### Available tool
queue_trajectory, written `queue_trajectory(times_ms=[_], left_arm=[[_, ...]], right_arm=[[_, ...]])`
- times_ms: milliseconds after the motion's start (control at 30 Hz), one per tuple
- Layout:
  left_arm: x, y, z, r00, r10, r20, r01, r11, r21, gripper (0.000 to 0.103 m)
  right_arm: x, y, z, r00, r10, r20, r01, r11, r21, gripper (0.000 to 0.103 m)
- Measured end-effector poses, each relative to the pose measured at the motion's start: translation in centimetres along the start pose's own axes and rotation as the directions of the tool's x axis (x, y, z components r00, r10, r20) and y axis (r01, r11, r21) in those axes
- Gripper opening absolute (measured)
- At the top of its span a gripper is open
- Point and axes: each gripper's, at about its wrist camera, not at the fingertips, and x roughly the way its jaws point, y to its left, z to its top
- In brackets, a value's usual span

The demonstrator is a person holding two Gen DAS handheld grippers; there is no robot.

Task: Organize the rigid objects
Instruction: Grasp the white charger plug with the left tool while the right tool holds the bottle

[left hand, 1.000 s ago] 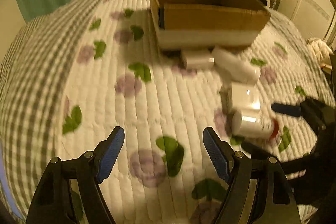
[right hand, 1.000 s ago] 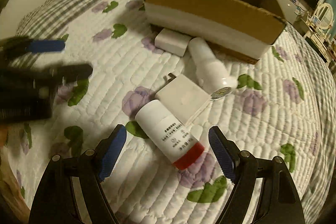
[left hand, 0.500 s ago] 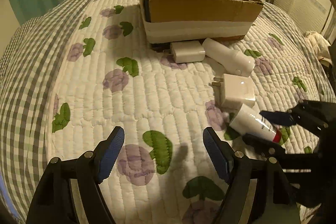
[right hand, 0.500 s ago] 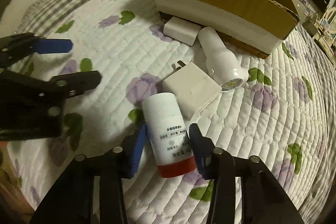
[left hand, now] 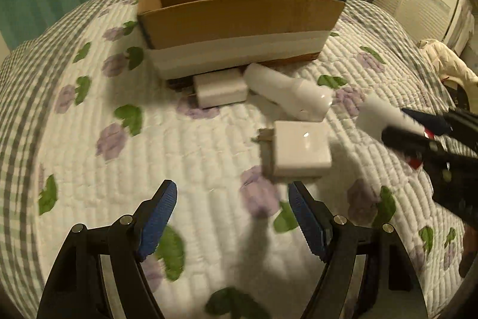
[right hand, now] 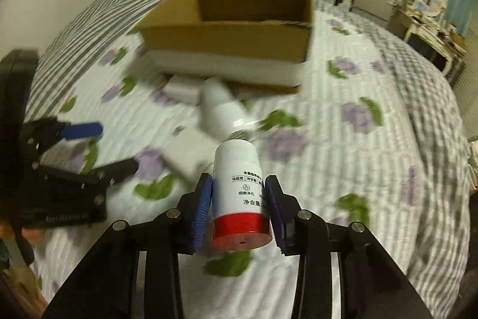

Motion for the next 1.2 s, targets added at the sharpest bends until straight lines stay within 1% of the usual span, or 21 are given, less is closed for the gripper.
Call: queue_trajectory(times_ms=[33,233,300,400,500,567,633,667,700,767,933,1033,1133,1200], left_arm=[[0.3,-0.4,0.2,1.0,-0.008,0.002,0.008,1.0,0.004,0.08],[1.9,-2.2,1.1,0.998,-0.064,-0.003,0.064,0.998,0.02,0.08],[2.5,-2.8,1.4,0.997,-0.075,-0.013,0.075,0.997,0.025,0.08],[3.2,-3.5,1.5,0.995,-0.099,-0.02,0.1,0.994,0.035,0.08],[4.2,-4.3,1.7,0.996,-0.077,-0.041,0.079,0.995,0.055,0.08],[4.7,-4.5,2.0,0.996,-0.077,-0.049,0.08,0.996,0.05,0.08],[5.0,-4.4,2.5,0.995,-0.092,-0.04,0.093,0.995,0.034,0.076],[5.1,-4.4,2.7,0.995,-0.093,-0.034,0.094,0.995,0.032,0.062],[5.2,-4.4,2.9,0.993,-0.108,-0.037,0.109,0.993,0.036,0.052],[5.3,-4.5,3.2,0.993,-0.104,-0.049,0.106,0.993,0.047,0.052],[4.8,-4.5,3.5,0.993,-0.102,-0.063,0.104,0.994,0.039,0.052],[3.6,-4.0,3.5,0.993,-0.101,-0.056,0.102,0.994,0.03,0.051],[1.8,-3.4,4.5,0.995,-0.1,-0.027,0.1,0.995,0.02,0.051],[0.0,-2.8,5.6,0.996,-0.087,0.023,0.087,0.996,0.018,0.051]], right_arm=[[0.1,-0.5,0.3,1.0,-0.016,0.01,0.016,1.0,0.001,0.036],[1.1,-2.4,1.4,0.998,-0.046,0.031,0.046,0.999,0.018,0.036],[1.3,-2.8,1.4,0.998,-0.048,0.032,0.048,0.999,0.018,0.036],[1.7,-3.9,1.5,0.999,-0.037,0.028,0.035,0.998,0.054,0.036],[2.2,-4.5,1.4,0.999,-0.035,0.021,0.033,0.997,0.073,0.036],[2.4,-4.8,1.3,0.999,-0.033,0.018,0.032,0.997,0.072,0.036],[2.6,-5.0,1.3,0.999,-0.029,0.017,0.027,0.997,0.077,0.036],[2.6,-5.1,1.3,1.0,-0.026,0.017,0.024,0.997,0.078,0.036],[2.6,-5.2,1.2,1.0,-0.024,0.017,0.023,0.997,0.076,0.036],[2.5,-5.2,1.2,1.0,-0.023,0.017,0.022,0.997,0.071,0.036],[1.7,-5.0,1.4,0.999,-0.027,0.027,0.025,0.997,0.071,0.036],[0.6,-4.6,1.8,0.998,-0.033,0.045,0.03,0.997,0.065,0.036],[-0.9,-4.0,2.5,0.997,-0.04,0.073,0.036,0.998,0.06,0.036],[-2.1,-3.6,3.1,0.994,-0.049,0.1,0.043,0.997,0.058,0.036]])
